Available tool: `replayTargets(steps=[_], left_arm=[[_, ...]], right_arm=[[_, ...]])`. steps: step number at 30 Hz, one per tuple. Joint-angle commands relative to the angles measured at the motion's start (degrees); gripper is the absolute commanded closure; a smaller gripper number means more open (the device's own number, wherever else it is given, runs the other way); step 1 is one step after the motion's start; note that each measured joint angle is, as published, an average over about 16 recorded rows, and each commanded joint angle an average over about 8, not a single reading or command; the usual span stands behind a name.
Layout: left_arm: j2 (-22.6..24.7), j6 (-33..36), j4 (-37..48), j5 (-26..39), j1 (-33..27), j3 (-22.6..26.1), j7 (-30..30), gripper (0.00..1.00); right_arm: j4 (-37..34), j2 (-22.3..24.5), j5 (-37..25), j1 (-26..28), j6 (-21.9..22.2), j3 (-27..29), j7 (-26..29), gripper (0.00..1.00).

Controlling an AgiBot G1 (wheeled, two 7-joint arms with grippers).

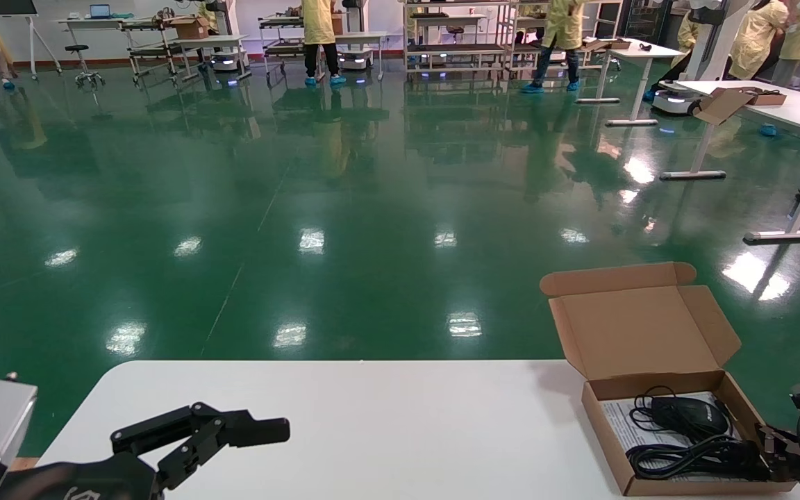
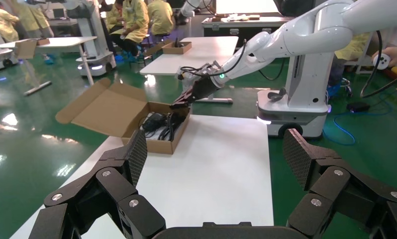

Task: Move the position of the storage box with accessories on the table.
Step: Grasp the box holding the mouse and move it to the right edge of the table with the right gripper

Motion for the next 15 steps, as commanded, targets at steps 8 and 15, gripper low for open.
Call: replayTargets(steps=[8,15], left_arm=[[0.0,0.0,0.0,0.0,0.0,0.0,0.0,0.0],[0.0,0.0,0.0,0.0,0.0,0.0,0.0,0.0]], right_arm=[[-1.0,-0.3,1.7,-0.2,0.2,1.3,-3.2,1.0],[-1.7,-0.1,2.7,-0.7,0.4,2.0,-5.2,1.0]])
